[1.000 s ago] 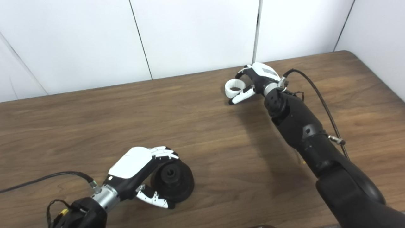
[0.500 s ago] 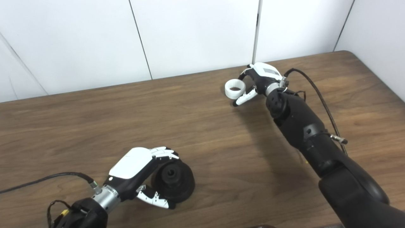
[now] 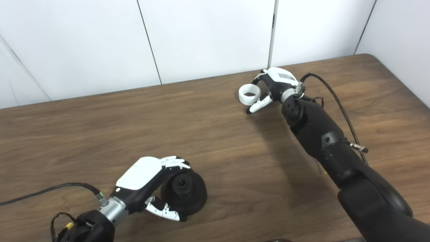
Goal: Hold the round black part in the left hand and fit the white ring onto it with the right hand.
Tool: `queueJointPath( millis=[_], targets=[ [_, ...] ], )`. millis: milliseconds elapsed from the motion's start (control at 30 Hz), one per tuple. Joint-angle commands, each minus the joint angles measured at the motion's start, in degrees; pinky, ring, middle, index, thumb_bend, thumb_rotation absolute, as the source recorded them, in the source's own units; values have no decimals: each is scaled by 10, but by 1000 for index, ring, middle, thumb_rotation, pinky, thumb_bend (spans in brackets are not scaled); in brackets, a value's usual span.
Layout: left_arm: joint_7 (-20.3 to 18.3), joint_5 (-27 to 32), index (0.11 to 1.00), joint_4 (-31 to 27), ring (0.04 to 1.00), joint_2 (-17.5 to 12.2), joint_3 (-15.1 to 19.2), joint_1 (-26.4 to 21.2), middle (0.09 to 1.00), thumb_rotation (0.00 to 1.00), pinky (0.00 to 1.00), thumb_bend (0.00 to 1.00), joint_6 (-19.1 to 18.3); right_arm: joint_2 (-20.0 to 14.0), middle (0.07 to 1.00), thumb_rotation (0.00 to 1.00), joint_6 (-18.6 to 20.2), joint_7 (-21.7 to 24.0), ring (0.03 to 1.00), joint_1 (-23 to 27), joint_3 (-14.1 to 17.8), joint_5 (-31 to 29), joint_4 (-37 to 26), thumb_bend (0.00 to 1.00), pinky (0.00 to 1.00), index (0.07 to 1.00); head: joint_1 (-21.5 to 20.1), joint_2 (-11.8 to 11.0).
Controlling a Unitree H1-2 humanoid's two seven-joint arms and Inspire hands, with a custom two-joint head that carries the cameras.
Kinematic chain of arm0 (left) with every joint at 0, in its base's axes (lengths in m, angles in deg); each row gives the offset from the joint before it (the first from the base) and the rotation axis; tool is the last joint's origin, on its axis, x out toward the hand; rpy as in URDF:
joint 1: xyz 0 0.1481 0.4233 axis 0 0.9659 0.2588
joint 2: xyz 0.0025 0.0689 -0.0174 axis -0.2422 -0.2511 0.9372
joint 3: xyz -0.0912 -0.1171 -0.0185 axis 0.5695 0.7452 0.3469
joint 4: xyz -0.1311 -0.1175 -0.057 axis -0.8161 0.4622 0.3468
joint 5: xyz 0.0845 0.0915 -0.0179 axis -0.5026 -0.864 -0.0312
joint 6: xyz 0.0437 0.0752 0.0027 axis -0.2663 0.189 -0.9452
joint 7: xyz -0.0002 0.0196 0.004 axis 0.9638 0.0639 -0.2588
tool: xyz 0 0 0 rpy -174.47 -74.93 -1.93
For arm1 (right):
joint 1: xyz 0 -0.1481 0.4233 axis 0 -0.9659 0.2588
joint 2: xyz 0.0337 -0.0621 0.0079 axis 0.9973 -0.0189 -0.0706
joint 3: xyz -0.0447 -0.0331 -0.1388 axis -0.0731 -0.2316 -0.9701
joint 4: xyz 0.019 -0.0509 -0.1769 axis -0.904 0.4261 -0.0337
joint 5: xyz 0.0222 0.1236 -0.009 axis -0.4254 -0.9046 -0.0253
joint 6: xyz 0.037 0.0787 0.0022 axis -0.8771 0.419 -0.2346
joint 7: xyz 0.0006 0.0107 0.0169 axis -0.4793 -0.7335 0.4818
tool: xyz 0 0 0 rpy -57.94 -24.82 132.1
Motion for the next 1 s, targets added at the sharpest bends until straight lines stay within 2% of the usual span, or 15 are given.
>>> queueJointPath(
  millis=[0,333,533,667,967],
  targets=[
    [2,-3,714,-13,900,-2,0,-9,861,276,844,849,0,-4,975,329,-15,-8,1000,43,6,2,-7,877,1000,790,-1,0],
    [0,-3,716,-15,904,-1,-3,-9,861,277,853,846,-7,7,960,333,-20,-30,1000,49,9,3,7,874,1000,787,3,-1],
    [18,-1,702,-9,891,2,-1,-4,846,271,843,859,1,10,950,341,-25,-35,1000,52,10,2,14,857,1000,749,4,-1],
    [7,-4,709,-12,900,1,-4,-8,854,278,837,851,-7,11,946,338,-31,-40,1000,50,12,-2,14,850,1000,728,5,-1],
    [12,-4,706,-14,895,3,-4,-4,852,279,836,858,-6,14,920,308,-49,-62,991,46,17,-7,19,815,1000,686,7,0]
  ],
)
